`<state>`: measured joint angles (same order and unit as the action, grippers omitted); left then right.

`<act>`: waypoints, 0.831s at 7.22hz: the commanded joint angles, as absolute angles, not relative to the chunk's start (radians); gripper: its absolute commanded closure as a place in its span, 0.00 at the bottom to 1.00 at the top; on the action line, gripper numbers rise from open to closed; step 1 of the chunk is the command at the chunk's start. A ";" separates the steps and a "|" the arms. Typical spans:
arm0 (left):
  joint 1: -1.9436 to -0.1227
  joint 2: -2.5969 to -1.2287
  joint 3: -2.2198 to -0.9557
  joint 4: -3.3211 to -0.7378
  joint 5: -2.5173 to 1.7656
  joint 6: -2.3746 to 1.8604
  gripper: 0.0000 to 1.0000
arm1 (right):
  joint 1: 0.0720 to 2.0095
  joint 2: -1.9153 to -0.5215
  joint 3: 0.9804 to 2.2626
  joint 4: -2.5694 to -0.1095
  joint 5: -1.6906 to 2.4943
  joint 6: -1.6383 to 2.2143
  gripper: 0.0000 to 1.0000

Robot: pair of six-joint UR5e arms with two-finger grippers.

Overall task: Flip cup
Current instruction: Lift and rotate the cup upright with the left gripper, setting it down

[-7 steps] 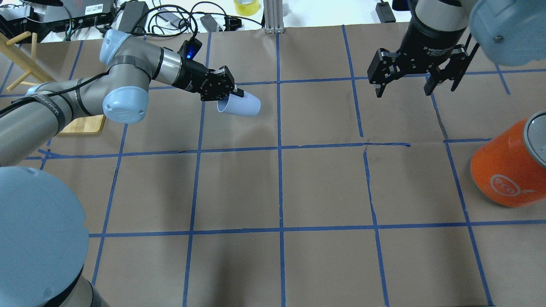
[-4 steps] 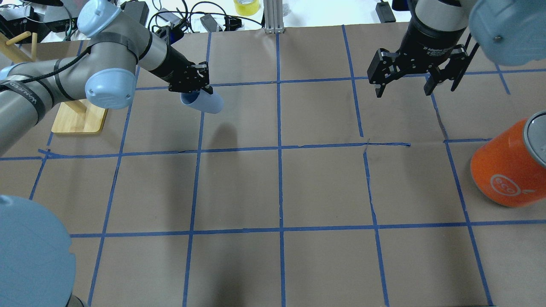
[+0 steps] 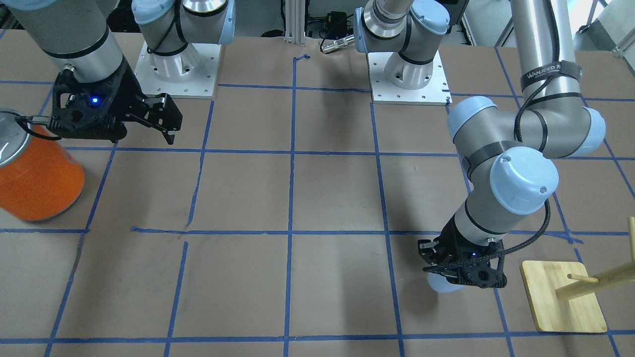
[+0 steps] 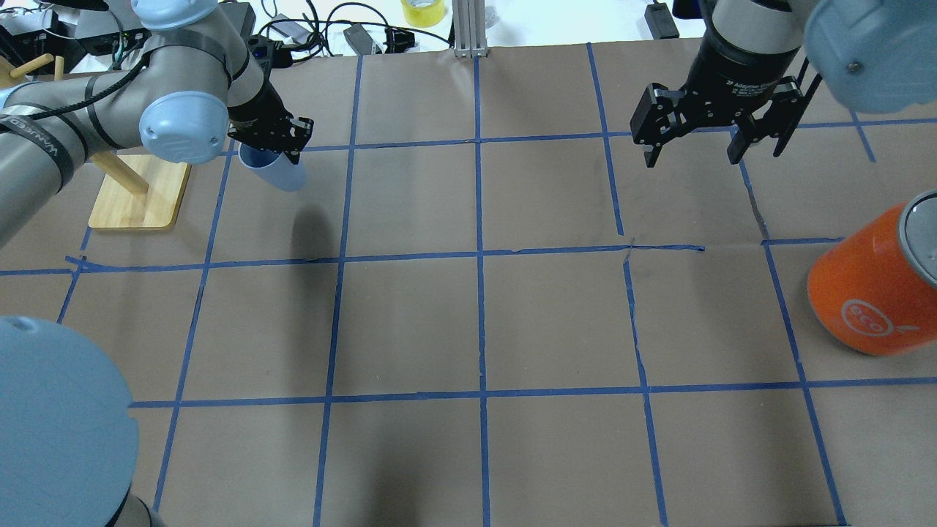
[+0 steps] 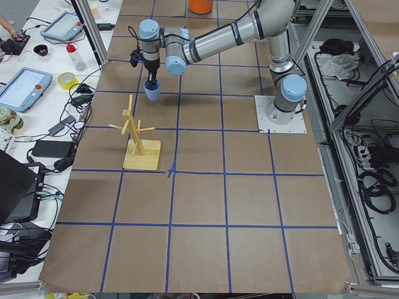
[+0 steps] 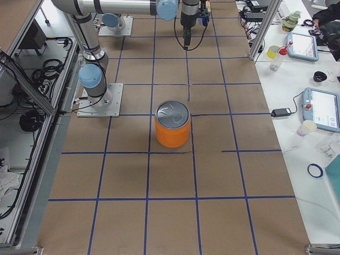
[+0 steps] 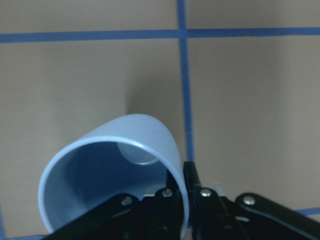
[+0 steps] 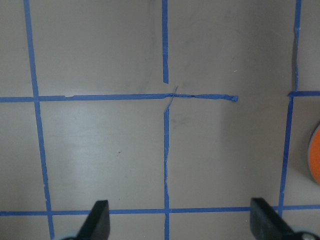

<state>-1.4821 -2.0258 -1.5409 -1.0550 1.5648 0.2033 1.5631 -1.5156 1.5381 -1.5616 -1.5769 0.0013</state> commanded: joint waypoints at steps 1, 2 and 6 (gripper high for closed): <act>-1.482 -2.075 -1.520 -1.048 1.594 0.277 1.00 | 1.563 -1.516 1.539 -1.562 -1.577 0.000 0.00; -1.480 -2.094 -1.511 -1.046 1.601 0.281 1.00 | 1.563 -1.516 1.539 -1.562 -1.577 0.000 0.00; -1.480 -2.120 -1.509 -1.045 1.655 0.284 0.82 | 1.566 -1.511 1.539 -1.592 -1.572 0.002 0.00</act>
<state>-1.4791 -2.1172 -1.5084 -1.0449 1.6392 0.2833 1.5657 -1.5119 1.5386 -1.5869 -1.5727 0.0028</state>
